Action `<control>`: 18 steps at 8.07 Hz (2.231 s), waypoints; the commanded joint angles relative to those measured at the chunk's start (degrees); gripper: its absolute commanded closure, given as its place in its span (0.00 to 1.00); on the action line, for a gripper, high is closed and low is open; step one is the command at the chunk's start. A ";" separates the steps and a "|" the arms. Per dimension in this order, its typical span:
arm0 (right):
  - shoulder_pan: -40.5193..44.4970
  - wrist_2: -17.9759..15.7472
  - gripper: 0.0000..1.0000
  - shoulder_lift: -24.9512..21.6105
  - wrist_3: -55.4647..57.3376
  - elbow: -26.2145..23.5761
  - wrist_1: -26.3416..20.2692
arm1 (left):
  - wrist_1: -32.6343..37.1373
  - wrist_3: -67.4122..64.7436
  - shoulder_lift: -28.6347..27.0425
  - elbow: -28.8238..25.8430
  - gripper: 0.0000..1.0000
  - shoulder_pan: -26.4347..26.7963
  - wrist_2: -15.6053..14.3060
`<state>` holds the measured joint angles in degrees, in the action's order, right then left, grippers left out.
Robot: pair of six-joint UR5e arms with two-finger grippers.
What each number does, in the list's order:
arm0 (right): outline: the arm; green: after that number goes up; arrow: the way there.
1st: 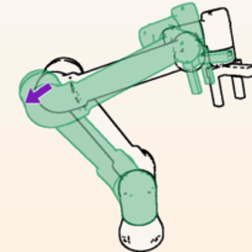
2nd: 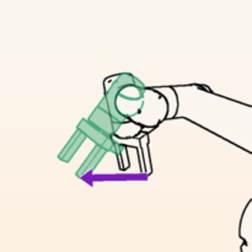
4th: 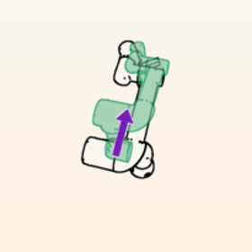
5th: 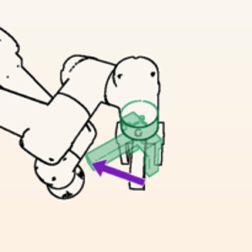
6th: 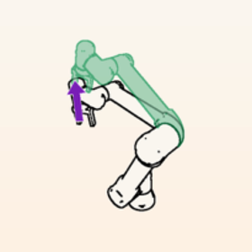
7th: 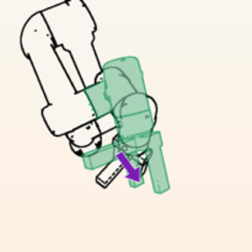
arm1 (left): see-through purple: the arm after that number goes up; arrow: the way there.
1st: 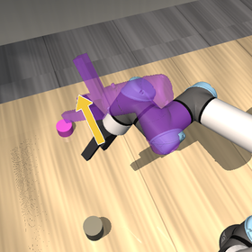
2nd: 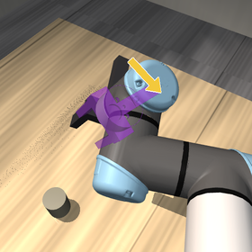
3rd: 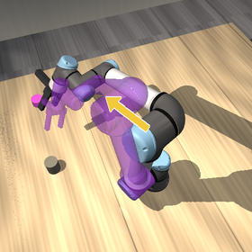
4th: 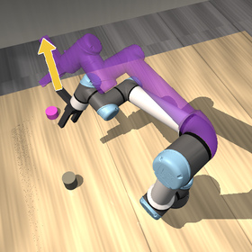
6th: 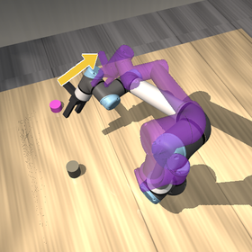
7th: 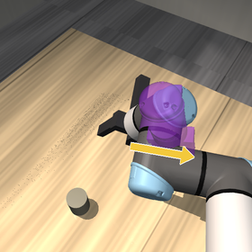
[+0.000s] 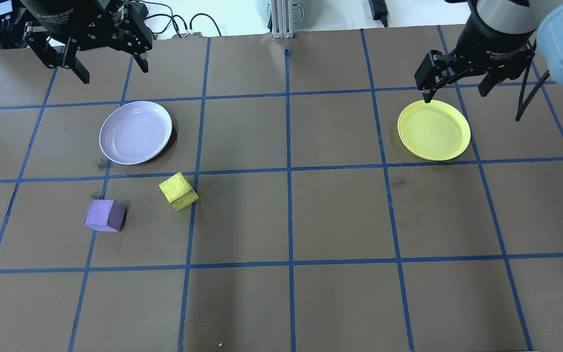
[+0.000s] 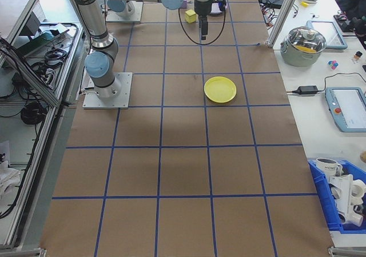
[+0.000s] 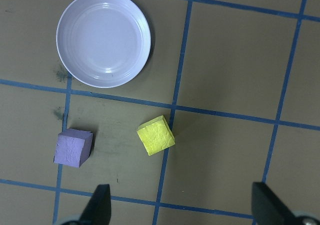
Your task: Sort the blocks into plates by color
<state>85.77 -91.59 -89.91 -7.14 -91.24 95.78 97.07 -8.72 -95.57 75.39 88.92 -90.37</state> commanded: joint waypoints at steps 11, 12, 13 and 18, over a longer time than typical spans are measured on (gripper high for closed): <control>-0.25 -0.34 0.00 0.09 -0.42 0.01 0.99 | 1.13 30.12 -2.07 17.22 0.00 -16.03 -6.39; -0.25 -0.43 0.00 0.18 -0.51 0.01 1.07 | -0.72 32.26 -4.25 21.86 0.00 -17.97 -6.39; -0.34 -0.34 0.00 0.09 -0.51 0.01 1.07 | -5.01 33.41 -5.23 25.30 0.00 -19.56 -6.66; -0.34 -0.34 0.00 0.18 -0.51 0.01 0.99 | -8.90 35.62 -11.63 29.02 0.00 -20.80 -8.86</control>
<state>85.43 -91.92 -89.74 -7.65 -91.23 96.85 90.48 26.77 -103.75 103.47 68.42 -98.36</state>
